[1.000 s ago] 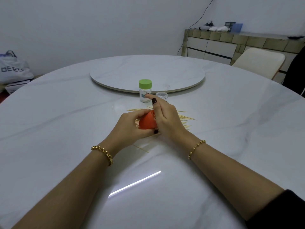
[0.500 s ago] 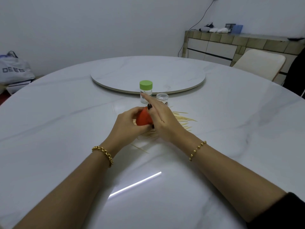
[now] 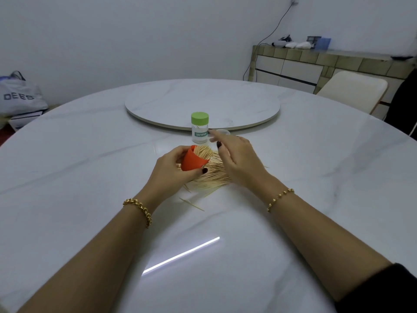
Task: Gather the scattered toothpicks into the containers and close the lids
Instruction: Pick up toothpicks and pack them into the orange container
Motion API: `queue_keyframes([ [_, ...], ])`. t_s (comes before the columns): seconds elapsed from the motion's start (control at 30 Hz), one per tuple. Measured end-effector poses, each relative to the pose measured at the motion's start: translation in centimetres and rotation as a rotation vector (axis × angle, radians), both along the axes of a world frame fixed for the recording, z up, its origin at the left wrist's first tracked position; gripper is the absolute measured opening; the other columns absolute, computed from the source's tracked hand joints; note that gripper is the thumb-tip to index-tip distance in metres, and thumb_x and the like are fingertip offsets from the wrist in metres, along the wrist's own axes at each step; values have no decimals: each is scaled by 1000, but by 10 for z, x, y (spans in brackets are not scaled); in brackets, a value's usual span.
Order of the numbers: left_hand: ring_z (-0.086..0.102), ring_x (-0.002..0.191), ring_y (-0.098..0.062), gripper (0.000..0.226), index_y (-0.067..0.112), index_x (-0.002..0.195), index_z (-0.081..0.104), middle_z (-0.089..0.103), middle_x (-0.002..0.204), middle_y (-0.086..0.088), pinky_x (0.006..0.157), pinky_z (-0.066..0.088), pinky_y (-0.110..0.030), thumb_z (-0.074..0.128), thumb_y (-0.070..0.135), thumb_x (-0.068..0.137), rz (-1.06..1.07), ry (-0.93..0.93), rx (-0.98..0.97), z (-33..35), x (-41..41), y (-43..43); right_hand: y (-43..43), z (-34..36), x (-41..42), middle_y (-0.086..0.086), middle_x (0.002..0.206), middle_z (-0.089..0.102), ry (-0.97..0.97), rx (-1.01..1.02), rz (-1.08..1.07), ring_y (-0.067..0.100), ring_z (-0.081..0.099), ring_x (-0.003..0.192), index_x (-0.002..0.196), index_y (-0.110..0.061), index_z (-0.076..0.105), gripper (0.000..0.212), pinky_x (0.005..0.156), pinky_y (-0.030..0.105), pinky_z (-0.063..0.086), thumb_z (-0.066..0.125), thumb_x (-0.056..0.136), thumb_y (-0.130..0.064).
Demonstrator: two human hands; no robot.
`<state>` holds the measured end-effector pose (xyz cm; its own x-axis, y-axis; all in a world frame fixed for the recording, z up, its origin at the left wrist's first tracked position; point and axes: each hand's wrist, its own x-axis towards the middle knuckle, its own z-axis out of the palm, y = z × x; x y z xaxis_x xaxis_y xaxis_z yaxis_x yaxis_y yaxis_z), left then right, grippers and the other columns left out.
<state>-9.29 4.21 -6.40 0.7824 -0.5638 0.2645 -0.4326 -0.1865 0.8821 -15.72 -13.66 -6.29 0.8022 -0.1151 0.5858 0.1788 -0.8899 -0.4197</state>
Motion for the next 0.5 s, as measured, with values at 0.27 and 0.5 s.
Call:
queue_keyframes([
  [0.27, 56, 103, -3, 52, 31, 118, 56, 60, 108, 16, 74, 45, -5, 82, 26, 73, -17, -30, 41, -2, -2, -2, -41, -20, 2, 0, 122, 56, 328, -213, -284, 20, 45, 115, 122, -21, 61, 31, 92, 39, 34, 41, 97, -21],
  [0.5, 54, 98, 5, 51, 32, 117, 56, 59, 108, 16, 69, 42, -1, 81, 27, 74, -1, -70, 59, -2, -3, -2, -43, -22, 2, -3, 116, 60, 305, -172, -343, 17, 48, 114, 113, -22, 67, 25, 89, 36, 32, 49, 97, -26],
])
